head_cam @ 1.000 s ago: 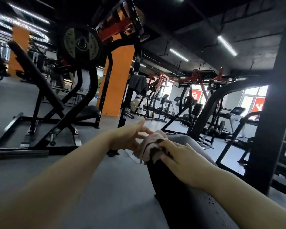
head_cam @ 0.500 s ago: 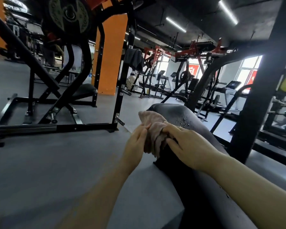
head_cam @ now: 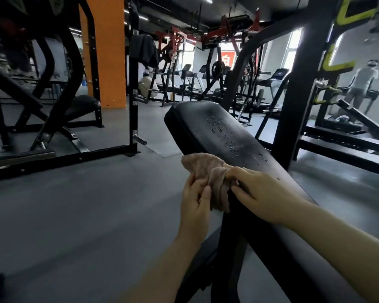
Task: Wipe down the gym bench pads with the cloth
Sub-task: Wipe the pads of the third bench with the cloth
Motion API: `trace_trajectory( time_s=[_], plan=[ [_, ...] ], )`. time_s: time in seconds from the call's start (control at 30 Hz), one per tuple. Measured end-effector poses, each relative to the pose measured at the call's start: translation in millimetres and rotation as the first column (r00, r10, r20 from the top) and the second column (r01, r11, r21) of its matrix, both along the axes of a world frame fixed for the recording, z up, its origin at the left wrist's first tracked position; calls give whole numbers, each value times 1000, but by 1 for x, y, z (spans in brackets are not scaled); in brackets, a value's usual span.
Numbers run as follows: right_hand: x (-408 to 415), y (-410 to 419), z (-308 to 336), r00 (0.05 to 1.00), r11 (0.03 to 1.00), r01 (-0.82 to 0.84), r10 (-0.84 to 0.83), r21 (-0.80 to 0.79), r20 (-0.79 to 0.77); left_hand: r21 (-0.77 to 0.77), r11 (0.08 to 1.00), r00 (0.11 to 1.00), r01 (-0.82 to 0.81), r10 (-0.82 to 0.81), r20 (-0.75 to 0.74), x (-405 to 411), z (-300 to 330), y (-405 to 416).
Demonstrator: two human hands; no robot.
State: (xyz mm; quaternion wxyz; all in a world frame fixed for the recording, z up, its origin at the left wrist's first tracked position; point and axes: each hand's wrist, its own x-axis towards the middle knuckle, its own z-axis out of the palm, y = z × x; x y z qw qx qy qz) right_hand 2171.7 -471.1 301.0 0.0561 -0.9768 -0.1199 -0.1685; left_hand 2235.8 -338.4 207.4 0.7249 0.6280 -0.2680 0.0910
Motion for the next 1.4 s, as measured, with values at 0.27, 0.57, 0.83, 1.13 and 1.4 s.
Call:
trace_trajectory(
  time_s=[0.27, 0.57, 0.83, 1.13, 1.4],
  plan=[
    [-74, -28, -45, 998, 996, 62, -61, 61, -12, 103, 993, 998, 56, -59, 26, -73, -36, -23],
    [-162, -47, -94, 975, 958, 215, -221, 190, 15, 291, 942, 975, 168, -202, 93, -145, -90, -46],
    [-151, -13, -118, 708, 826, 523, -559, 211, 432, 250, 967, 998, 58, -52, -29, -118, -61, -24],
    [-105, 41, -144, 621, 726, 656, -674, 206, 400, 380, 908, 961, -173, 72, 267, -63, -29, -14],
    [-40, 48, -116, 520, 602, 769, -785, 217, 337, 335, 845, 688, -417, 52, 724, -37, -19, -12]
  ],
)
